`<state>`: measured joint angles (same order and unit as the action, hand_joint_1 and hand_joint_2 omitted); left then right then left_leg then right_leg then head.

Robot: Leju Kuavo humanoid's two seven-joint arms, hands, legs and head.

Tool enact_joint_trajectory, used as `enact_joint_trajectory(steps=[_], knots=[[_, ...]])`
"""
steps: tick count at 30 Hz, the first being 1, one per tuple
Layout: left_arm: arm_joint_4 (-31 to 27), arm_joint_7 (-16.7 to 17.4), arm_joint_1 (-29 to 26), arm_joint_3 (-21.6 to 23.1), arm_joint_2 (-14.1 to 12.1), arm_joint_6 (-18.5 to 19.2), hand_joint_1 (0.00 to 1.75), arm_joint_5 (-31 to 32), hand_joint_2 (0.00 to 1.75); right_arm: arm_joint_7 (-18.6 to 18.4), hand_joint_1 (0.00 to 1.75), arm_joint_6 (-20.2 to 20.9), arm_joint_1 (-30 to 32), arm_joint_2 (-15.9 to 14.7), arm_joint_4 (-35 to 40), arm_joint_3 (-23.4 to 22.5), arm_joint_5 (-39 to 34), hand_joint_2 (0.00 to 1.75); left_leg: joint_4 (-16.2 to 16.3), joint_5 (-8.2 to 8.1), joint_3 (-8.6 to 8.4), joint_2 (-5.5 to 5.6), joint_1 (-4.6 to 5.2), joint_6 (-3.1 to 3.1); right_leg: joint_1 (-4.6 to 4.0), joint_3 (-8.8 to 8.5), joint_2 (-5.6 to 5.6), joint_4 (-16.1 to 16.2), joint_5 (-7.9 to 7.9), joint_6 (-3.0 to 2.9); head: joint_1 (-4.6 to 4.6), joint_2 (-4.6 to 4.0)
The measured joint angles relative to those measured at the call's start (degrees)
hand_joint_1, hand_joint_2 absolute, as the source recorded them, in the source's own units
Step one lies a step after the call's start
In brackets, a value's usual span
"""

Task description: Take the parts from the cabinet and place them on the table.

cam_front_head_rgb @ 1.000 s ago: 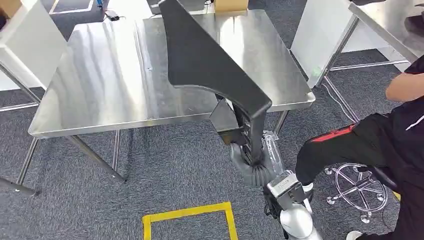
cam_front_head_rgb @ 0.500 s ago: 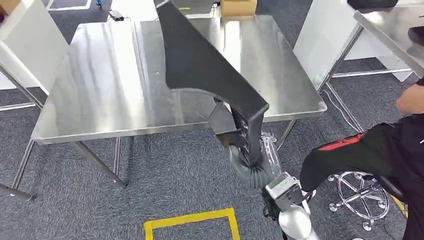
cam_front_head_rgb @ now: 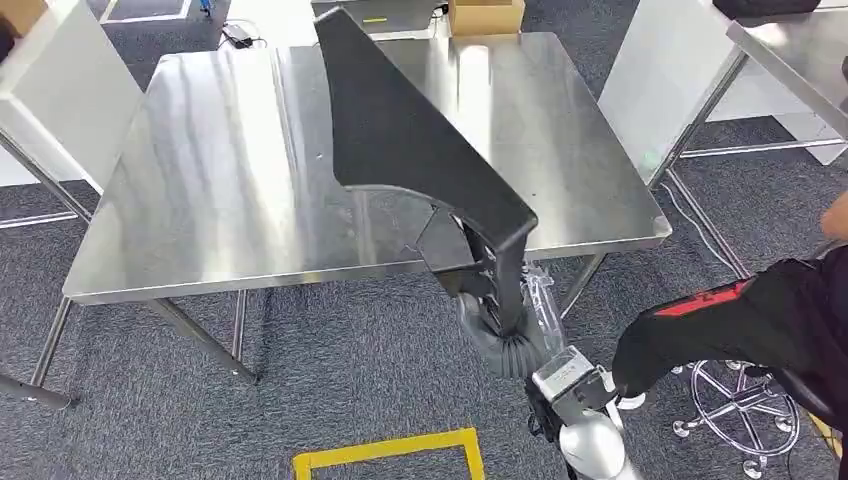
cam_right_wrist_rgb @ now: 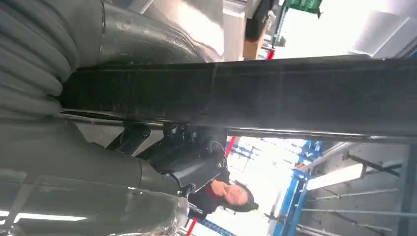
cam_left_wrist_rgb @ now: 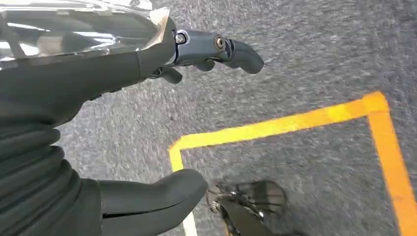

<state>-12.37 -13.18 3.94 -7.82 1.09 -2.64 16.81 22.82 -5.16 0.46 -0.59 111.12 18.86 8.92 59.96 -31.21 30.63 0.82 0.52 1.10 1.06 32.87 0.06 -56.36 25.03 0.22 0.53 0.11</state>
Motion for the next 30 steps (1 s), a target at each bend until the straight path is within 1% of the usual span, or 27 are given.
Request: enact_joint_trajectory(steps=[2,3,4,5,6,7,8,9,10,11,12,13,14,15,16,18,19,20,21,22,23,24,25,26,28,29,30], knots=[[0.0,-0.1,0.0,-0.1,0.0,-0.1,0.00,0.0,1.75,0.0,1.75,0.0,-0.2,0.1,0.0,0.0,0.0,1.75,8.6,-3.57,4.97,-0.06,-0.68,-0.94,0.02,-0.68,-0.14,0.0,0.53,-0.66,0.00,0.00],[0.0,-0.1,-0.2,-0.3,-0.1,-0.1,0.00,0.0,1.75,0.0,1.75,0.1,-0.2,0.2,0.0,0.0,0.0,1.75,12.8,-4.82,7.80,-0.10,-1.07,-1.38,0.02,-0.93,-0.14,0.0,0.89,-0.76,0.06,0.00],[0.0,-0.1,-0.3,-0.4,-0.1,-0.1,0.00,-0.1,1.75,0.0,1.75,0.2,-0.1,0.2,0.0,0.0,0.0,1.75,15.3,-4.84,10.09,-0.24,-1.42,-1.75,0.09,-1.20,-0.11,0.0,1.23,-0.58,0.00,0.00],[0.0,-0.1,-0.4,-0.5,-0.1,-0.2,0.00,-0.1,1.75,0.0,1.75,0.2,-0.1,0.2,-0.1,0.1,0.0,1.75,14.9,-3.18,10.80,-0.42,-1.78,-2.09,0.24,-1.66,-0.04,0.0,1.64,-0.35,0.02,0.00],[0.0,-0.2,-0.4,-0.5,-0.1,-0.3,0.00,-0.2,1.75,0.0,1.75,0.3,-0.1,0.2,-0.1,0.1,0.0,1.75,12.1,-0.46,10.14,-0.57,-2.08,-2.34,0.49,-2.24,0.04,0.0,2.08,-0.06,0.00,0.00],[0.0,-0.2,-0.4,-0.5,-0.2,-0.3,0.00,-0.2,1.75,0.0,1.75,0.3,-0.1,0.2,-0.1,0.1,0.0,1.75,6.9,3.18,8.08,-0.71,-2.35,-2.62,0.75,-3.09,0.09,0.0,2.63,0.36,0.02,0.00],[0.0,-0.2,-0.4,-0.5,-0.2,-0.3,0.00,-0.2,1.75,0.0,1.75,0.4,-0.1,0.2,-0.1,0.1,0.0,1.75,1.9,6.10,5.90,-0.84,-2.61,-2.85,0.95,-3.86,0.08,0.0,3.18,0.75,0.02,0.00],[0.0,-0.2,-0.4,-0.5,-0.2,-0.3,0.00,-0.2,1.75,0.0,1.75,0.4,-0.1,0.3,-0.1,0.1,0.0,1.75,-0.6,6.44,4.53,-0.93,-2.77,-2.95,0.81,-3.70,0.01,0.0,3.62,1.26,0.00,0.00],[0.1,-0.3,-0.3,-0.5,-0.2,-0.3,0.00,-0.2,1.75,0.0,1.75,0.4,-0.3,0.3,-0.1,0.1,0.0,1.75,-1.5,5.44,3.57,-0.65,-2.15,-2.03,0.08,-3.77,0.13,-0.2,4.21,1.89,-0.13,0.00],[0.1,-0.3,-0.2,-0.5,-0.2,-0.3,0.00,-0.2,1.75,0.0,1.75,0.4,-0.3,0.4,-0.1,0.1,0.0,1.75,-1.3,5.18,3.74,-0.65,-1.95,-1.21,0.08,-3.86,0.05,0.2,4.26,2.23,-0.04,0.00],[0.1,-0.3,-0.2,-0.5,-0.2,-0.3,0.00,-0.2,1.75,0.0,1.75,0.4,-0.3,0.4,-0.1,0.2,0.0,1.75,-1.3,4.97,3.96,-0.66,-1.86,-0.54,0.03,-4.98,0.13,-0.3,3.94,2.85,-0.09,0.00],[0.1,-0.3,-0.3,-0.5,-0.2,-0.3,0.00,-0.2,1.75,0.0,1.75,0.4,-0.3,0.4,-0.1,0.2,0.0,1.75,-1.3,4.87,3.79,-0.67,-1.64,0.14,0.05,-5.11,0.08,-0.1,4.05,3.01,-0.07,0.00],[0.1,-0.3,-0.3,-0.5,-0.2,-0.3,0.00,-0.2,1.75,0.0,1.75,0.4,-0.3,0.4,0.0,0.2,0.0,1.75,-1.7,4.98,2.88,-0.39,-1.74,0.81,0.13,-4.87,0.00,-0.4,4.55,3.40,-0.11,0.00],[0.1,-0.3,-0.3,-0.5,-0.1,-0.3,0.00,-0.2,1.75,0.0,1.75,0.4,-0.3,0.4,-0.1,0.2,0.1,1.75,-1.9,4.76,2.27,-0.45,-1.69,1.17,0.39,-4.31,-0.02,-2.1,5.12,3.42,0.00,0.00],[0.1,-0.3,-0.2,-0.5,-0.2,-0.3,0.00,-0.2,1.75,0.0,1.75,0.5,-0.5,0.4,0.0,0.2,0.0,1.75,-1.9,4.52,2.07,-0.41,-1.64,1.55,0.38,-2.03,-0.03,-6.0,6.05,3.10,0.02,0.00],[0.1,-0.3,-0.2,-0.5,-0.2,-0.3,0.00,-0.2,1.75,0.0,1.75,0.9,-0.2,0.4,-0.1,0.2,0.1,1.75,-1.9,4.00,1.86,-0.34,-1.43,2.00,0.32,4.27,-0.03,-15.1,8.74,2.67,0.07,0.00],[0.1,-0.3,-0.2,-0.5,-0.2,-0.3,0.00,-0.2,1.75,0.0,1.75,1.1,-0.1,0.4,-0.1,0.2,0.1,1.75,-1.9,3.66,1.59,-0.28,-1.20,2.14,0.15,7.02,-0.03,-18.4,9.75,2.64,0.06,0.00],[0.1,-0.3,-0.3,-0.5,-0.2,-0.3,0.00,-0.2,1.75,0.0,1.75,1.4,-0.1,0.3,-0.1,0.2,0.2,1.75,-1.9,3.28,1.13,-0.22,-1.00,2.22,0.04,8.12,-0.03,-18.5,9.30,2.74,0.06,0.00],[0.1,-0.3,-0.4,-0.5,-0.1,-0.3,0.00,-0.2,1.75,0.0,1.75,1.5,-0.1,0.3,-0.2,0.2,0.2,1.75,-1.9,2.85,0.51,-0.11,-0.85,2.20,-0.10,7.79,-0.03,-16.1,7.69,3.04,0.06,0.00],[0.1,-0.3,-0.5,-0.5,0.0,-0.4,0.00,-0.3,1.75,0.0,1.75,1.6,-0.2,0.3,-0.2,0.2,0.2,1.75,-1.9,2.37,-0.24,0.01,-0.75,2.15,-0.30,6.27,-0.03,-11.5,4.91,3.47,0.06,0.00],[0.1,-0.3,-0.4,-0.5,0.0,-0.4,0.00,-0.4,1.75,0.0,1.75,1.7,-0.4,0.3,-0.2,0.2,0.2,1.75,-1.9,1.85,-0.99,0.06,-0.68,2.07,-0.48,4.32,-0.04,-6.2,1.93,3.63,0.09,0.00],[0.1,-0.3,-0.5,-0.5,0.1,-0.5,0.00,-0.4,1.75,0.0,1.75,1.7,-0.5,0.3,-0.3,0.2,0.2,1.75,-2.0,1.38,-1.09,0.07,-0.68,1.91,-0.67,2.92,-0.11,-1.8,-0.96,3.34,0.11,0.00],[0.1,-0.3,-0.5,-0.6,0.1,-0.5,0.00,-0.4,1.75,0.0,1.75,1.7,-0.6,0.3,-0.4,0.2,0.2,1.75,-2.0,0.85,-1.99,0.17,-0.45,1.52,-0.99,3.33,-0.21,-1.8,0.70,1.84,-0.04,0.00],[0.1,-0.3,-0.4,-0.6,0.1,-0.5,0.00,-0.4,1.75,0.0,1.75,1.7,-0.8,0.3,-0.5,0.3,0.2,1.75,-2.3,0.53,-1.99,0.16,-0.46,1.07,-1.34,2.77,-0.27,-1.9,1.08,1.24,0.04,0.00],[0.1,-0.2,-0.8,-0.7,0.1,-0.5,0.00,-0.4,1.75,0.0,1.75,1.7,-0.7,0.3,-0.5,0.2,0.2,1.75,-1.6,0.76,-2.72,0.05,-0.42,0.68,-1.12,2.19,-0.08,-1.4,-0.10,0.54,0.04,0.00],[0.1,-0.1,-0.8,-0.7,0.0,-0.4,0.00,-0.4,1.75,0.0,1.75,1.7,-0.6,0.4,-0.5,0.2,0.1,1.75,-1.3,0.45,-2.90,-0.06,-0.52,0.38,-0.35,0.91,0.15,-1.1,0.07,0.29,-0.13,0.00],[0.1,-0.1,-0.8,-0.8,0.0,-0.4,0.00,-0.4,1.75,0.0,1.75,1.7,-0.6,0.3,-0.5,0.2,0.2,1.75,0.2,-0.03,-2.22,-0.27,-0.69,0.09,-0.30,0.13,0.07,-0.8,0.21,0.11,0.09,0.00]])
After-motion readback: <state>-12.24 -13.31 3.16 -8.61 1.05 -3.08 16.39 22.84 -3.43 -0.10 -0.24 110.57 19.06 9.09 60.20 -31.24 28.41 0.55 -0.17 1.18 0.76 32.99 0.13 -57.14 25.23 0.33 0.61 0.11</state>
